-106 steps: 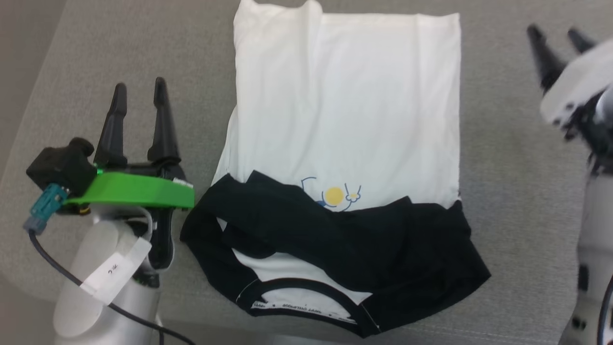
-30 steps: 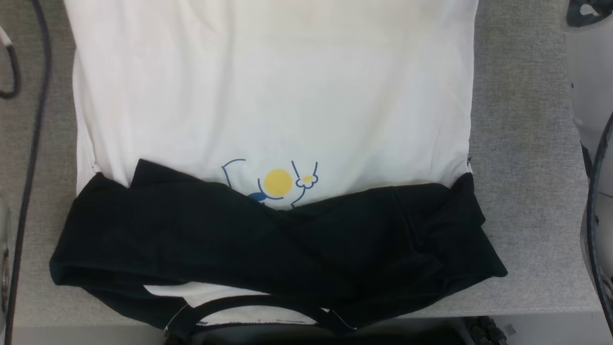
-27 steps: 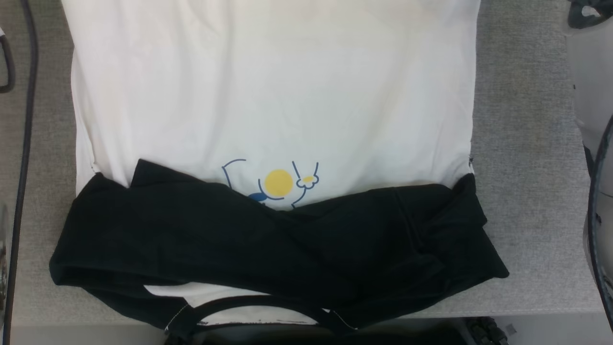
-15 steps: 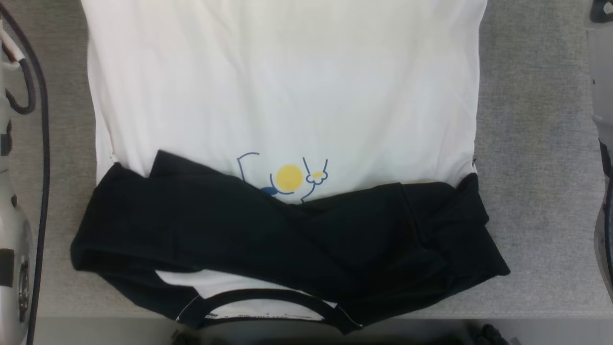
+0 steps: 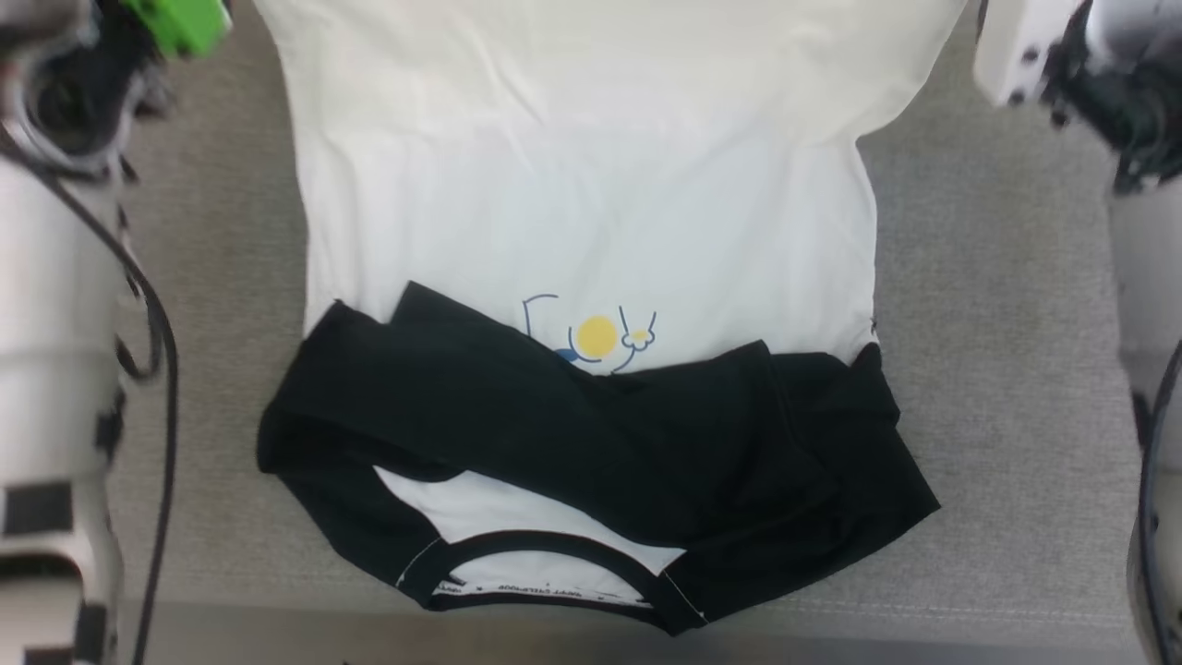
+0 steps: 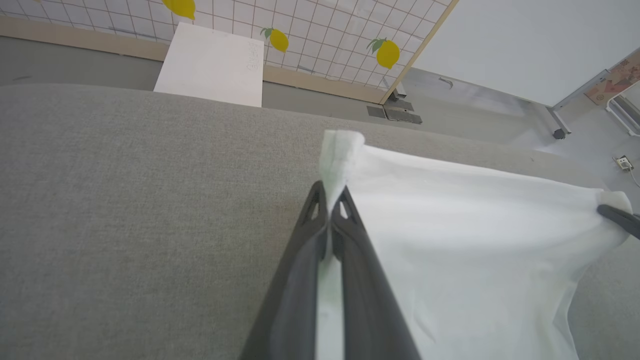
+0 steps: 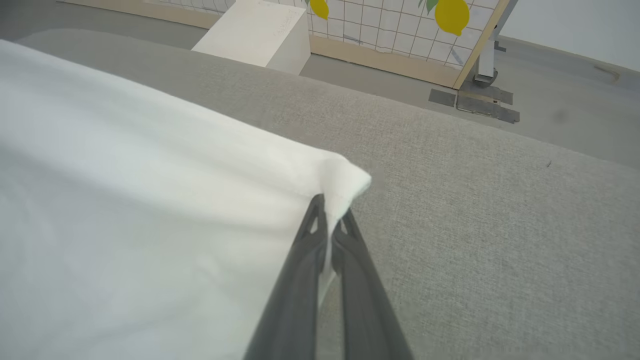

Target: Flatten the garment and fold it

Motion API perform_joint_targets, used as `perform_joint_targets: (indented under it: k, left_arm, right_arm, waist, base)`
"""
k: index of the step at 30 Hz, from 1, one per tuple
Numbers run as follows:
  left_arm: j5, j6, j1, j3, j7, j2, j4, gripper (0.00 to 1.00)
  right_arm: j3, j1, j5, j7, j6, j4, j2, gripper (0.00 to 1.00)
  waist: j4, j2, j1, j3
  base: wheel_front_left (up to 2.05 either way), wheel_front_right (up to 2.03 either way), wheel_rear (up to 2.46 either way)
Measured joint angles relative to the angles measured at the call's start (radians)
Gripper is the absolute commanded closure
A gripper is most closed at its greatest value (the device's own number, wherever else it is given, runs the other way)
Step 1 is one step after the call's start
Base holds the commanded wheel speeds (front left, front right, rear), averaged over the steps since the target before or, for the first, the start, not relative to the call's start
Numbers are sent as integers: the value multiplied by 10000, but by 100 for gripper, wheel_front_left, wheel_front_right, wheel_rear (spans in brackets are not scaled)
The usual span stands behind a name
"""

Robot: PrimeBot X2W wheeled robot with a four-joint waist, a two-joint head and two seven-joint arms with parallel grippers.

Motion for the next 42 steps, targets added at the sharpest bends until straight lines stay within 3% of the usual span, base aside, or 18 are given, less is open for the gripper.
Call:
perform_joint_targets:
  k: [9,22,31,42]
  left_arm:
    - [-587,21,3655,-192,-161,203,-1879,100]
    - [-1149,1022,7978,-115,-176,217,-3777,100]
    - [-1135,1365,9314,-489,-144,96,-3179,100]
    - [-941,1547,9566,-911,-73,-184,-1641,100]
  right_arm:
    - [94,3111,1039,-15,0,-815,-230,100]
    - [-612,6911,1611,476,0,-2424,94,100]
    - [-750,8584,1530,813,0,-2681,525,100]
    - [-454,9475,1266,788,0,-2374,775,100]
  waist:
    - [224,0,0,-2040]
    - [490,0,-1,-4285]
    - [634,0,-1,-4457]
    - [611,0,0,-4107]
  base:
    - [0,0,0]
    - [0,0,0]
    - [0,0,0]
    - [0,0,0]
